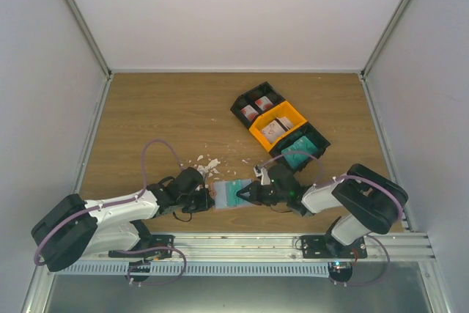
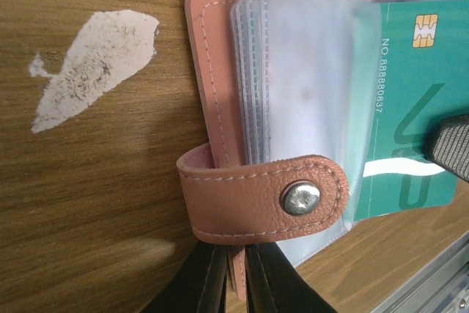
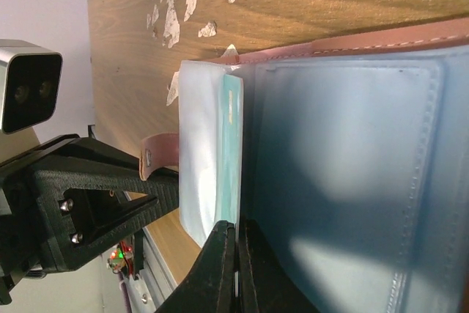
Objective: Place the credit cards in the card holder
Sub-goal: Insert the credit card into the card holder.
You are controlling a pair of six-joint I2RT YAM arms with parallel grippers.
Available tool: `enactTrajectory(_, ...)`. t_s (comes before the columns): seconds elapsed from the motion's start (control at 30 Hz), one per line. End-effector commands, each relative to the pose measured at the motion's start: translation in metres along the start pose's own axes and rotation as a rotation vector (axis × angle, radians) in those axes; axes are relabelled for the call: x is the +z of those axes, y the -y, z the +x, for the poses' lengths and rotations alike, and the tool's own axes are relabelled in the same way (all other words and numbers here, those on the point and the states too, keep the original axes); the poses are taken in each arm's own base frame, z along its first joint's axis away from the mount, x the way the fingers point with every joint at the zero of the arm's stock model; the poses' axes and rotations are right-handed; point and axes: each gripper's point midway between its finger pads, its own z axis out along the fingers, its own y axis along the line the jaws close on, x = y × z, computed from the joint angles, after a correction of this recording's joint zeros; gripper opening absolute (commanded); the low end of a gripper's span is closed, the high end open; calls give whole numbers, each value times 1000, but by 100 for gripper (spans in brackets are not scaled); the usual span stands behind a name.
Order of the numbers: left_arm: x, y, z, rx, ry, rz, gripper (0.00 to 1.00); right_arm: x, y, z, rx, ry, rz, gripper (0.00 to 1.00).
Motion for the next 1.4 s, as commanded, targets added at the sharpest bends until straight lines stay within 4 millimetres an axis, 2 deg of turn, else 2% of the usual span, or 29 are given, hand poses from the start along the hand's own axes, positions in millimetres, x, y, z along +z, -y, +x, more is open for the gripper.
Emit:
enactTrajectory(0.0, 5, -13, 12, -2, -35, -33, 13, 4, 14, -3, -20, 21, 64, 1)
enactTrajectory(0.2, 6, -12, 12, 2, -38, -29, 14, 12, 15, -1, -16, -2, 51, 1)
enactTrajectory(0.4, 8, -12, 13, 3, -46, -30, 14, 15, 17, 11, 10, -52, 30, 0)
enactTrajectory(0.6, 7, -13, 10, 2, -33, -39, 14, 7, 35, 24, 78, -95, 131, 0)
enactTrajectory(0.73, 5, -13, 8, 4, -19, -43, 14, -3, 45, 19, 87, -54, 220, 1)
enactTrajectory(0.93, 5, -11, 8, 6, -23, -39, 14, 4, 36, 7, 37, -38, 216, 1)
enactTrajectory(1.17, 7, -10, 9, 13, -32, -27, 14, 17, 33, 19, 51, -124, 164, 1)
enactTrajectory(1.27, 8, -10, 9, 12, -34, -29, 14, 12, 40, 22, 56, -118, 197, 1)
enactTrajectory(1.37, 7, -10, 9, 14, -30, -27, 14, 3, 45, 14, 40, -63, 239, 1)
